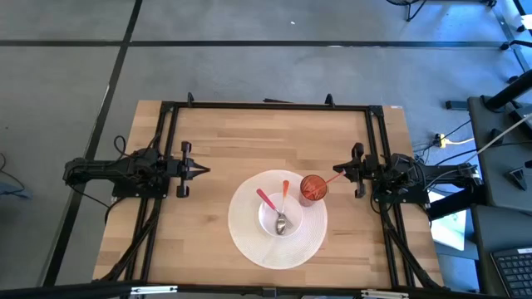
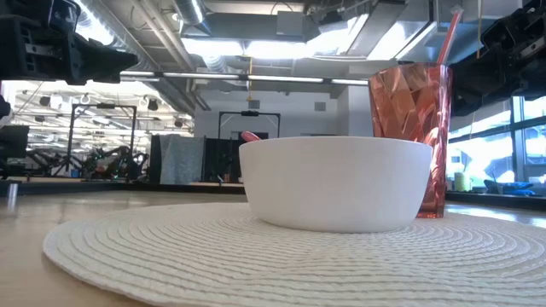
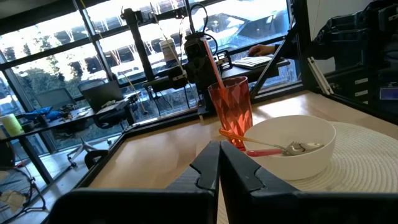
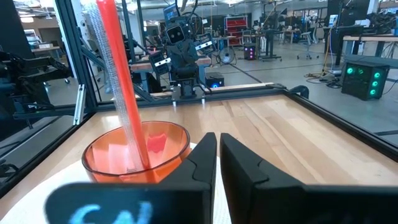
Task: Pick & Place Utensil
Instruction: Return to Home Position
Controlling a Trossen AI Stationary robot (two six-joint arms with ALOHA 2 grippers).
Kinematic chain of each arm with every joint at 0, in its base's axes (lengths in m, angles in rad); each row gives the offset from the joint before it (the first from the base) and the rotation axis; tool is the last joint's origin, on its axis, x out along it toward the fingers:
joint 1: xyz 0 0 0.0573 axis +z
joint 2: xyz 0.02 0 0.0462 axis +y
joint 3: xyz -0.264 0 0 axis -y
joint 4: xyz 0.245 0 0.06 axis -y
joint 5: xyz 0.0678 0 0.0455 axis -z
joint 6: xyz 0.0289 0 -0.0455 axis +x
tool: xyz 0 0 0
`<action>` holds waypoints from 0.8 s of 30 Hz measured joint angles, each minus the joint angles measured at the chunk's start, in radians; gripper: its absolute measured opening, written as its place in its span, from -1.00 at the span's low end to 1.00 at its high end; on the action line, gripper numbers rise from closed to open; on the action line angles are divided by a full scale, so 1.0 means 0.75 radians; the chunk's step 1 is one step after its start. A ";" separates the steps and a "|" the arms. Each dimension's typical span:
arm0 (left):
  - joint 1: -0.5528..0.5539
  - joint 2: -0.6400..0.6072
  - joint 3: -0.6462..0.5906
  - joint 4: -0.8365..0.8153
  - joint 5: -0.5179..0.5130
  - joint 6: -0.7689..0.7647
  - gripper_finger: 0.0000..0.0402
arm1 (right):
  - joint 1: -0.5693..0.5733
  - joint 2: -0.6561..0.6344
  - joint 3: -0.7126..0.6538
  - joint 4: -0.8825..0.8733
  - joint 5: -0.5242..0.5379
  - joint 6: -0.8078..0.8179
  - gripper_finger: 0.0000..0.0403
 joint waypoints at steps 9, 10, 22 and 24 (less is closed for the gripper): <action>0.000 0.000 0.000 0.000 0.000 -0.001 -0.96 | 0.000 0.000 0.000 0.000 -0.001 -0.003 -0.88; 0.000 0.000 0.000 0.000 0.000 -0.001 -0.96 | 0.000 0.000 0.000 0.000 0.000 0.000 -0.88; 0.000 0.000 0.000 0.000 0.000 -0.001 -0.97 | 0.000 0.000 0.000 0.000 0.000 0.000 -0.88; 0.000 0.000 0.000 0.000 0.000 0.000 -0.98 | 0.000 0.000 0.000 0.000 0.000 -0.003 -0.88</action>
